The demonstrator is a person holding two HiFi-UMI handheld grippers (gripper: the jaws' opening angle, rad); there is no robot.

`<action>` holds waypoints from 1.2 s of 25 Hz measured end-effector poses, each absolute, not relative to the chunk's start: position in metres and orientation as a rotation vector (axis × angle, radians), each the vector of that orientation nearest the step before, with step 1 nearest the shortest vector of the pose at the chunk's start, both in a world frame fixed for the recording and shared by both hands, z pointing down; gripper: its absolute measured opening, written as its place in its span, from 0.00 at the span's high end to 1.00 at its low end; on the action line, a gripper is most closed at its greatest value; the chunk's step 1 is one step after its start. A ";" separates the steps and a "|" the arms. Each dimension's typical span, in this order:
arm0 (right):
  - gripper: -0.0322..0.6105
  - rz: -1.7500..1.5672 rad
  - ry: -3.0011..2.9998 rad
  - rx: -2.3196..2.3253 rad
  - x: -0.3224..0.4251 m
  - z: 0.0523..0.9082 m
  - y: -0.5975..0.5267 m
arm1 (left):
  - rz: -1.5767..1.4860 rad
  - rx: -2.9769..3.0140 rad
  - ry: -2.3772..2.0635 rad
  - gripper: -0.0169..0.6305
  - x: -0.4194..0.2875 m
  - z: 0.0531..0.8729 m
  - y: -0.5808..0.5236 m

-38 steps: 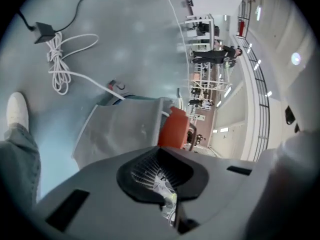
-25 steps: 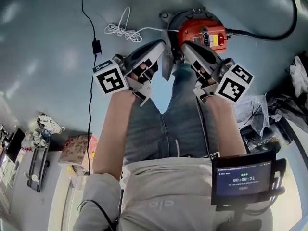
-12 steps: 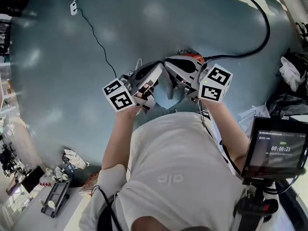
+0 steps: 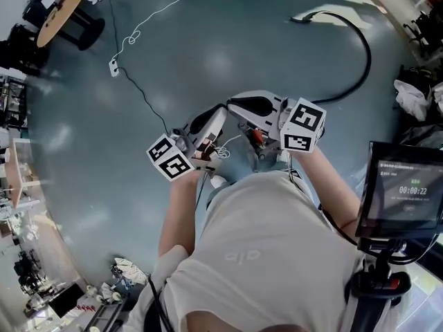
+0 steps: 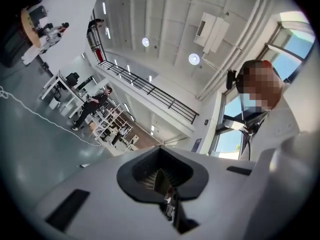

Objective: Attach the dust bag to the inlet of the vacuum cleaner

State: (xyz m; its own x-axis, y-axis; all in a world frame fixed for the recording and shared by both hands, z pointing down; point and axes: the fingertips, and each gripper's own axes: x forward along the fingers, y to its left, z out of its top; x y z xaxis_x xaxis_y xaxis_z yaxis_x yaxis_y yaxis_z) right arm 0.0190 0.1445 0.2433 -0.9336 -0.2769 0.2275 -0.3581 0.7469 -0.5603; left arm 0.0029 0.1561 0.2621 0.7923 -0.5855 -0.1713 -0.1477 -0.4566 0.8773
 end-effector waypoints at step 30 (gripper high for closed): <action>0.93 1.110 -2.782 1.023 0.083 0.236 0.104 | -0.567 1.890 -0.698 0.97 -0.014 0.273 0.129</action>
